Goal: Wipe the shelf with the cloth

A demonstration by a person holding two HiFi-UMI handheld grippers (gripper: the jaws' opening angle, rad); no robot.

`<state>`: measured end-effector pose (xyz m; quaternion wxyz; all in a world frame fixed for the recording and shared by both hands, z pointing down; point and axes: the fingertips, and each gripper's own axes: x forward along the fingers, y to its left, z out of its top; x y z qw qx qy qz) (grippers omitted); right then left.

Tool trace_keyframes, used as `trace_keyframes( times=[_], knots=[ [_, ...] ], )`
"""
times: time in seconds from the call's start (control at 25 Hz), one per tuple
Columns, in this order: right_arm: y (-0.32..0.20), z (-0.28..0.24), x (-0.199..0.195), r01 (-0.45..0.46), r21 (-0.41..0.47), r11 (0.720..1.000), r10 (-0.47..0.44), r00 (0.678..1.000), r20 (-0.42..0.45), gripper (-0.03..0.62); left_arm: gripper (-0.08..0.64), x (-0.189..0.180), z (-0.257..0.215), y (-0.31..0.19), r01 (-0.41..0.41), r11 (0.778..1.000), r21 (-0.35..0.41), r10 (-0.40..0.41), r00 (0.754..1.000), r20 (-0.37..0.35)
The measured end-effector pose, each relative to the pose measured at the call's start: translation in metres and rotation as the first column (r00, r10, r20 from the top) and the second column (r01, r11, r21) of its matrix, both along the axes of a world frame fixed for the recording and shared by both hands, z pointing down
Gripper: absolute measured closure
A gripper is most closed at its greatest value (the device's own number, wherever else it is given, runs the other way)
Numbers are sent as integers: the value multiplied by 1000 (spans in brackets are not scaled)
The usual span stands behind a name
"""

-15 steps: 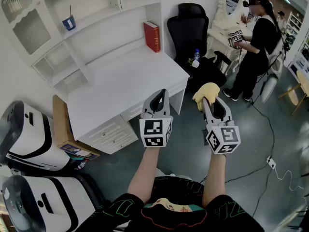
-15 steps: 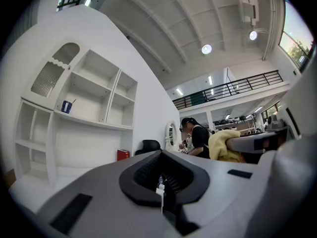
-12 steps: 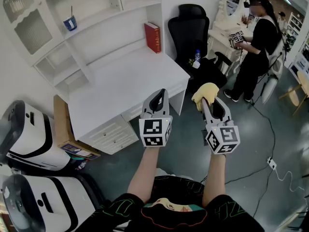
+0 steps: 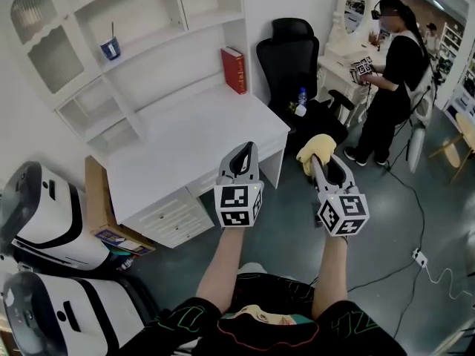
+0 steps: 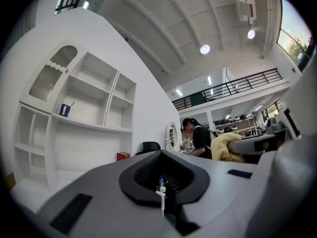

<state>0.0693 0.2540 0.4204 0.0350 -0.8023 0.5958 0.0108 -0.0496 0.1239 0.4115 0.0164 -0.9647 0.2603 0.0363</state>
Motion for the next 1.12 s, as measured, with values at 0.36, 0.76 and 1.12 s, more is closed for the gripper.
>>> trace_keyframes(
  times=[0.36,0.76,1.12],
  knots=[
    [-23,0,12,40,6,999,-40,999,17,471,560,-4,-7,-24,58,998,10,-58,998,-1],
    [-72,15,47,50,-34,998,-50,999,10,471,560,22,13,-88,89,995,-55,-91,995,-33],
    [-168,31,103,48,-61,997,-44,998,53,471,560,75,23,-182,87,993,-84,-90,996,-28]
  ],
)
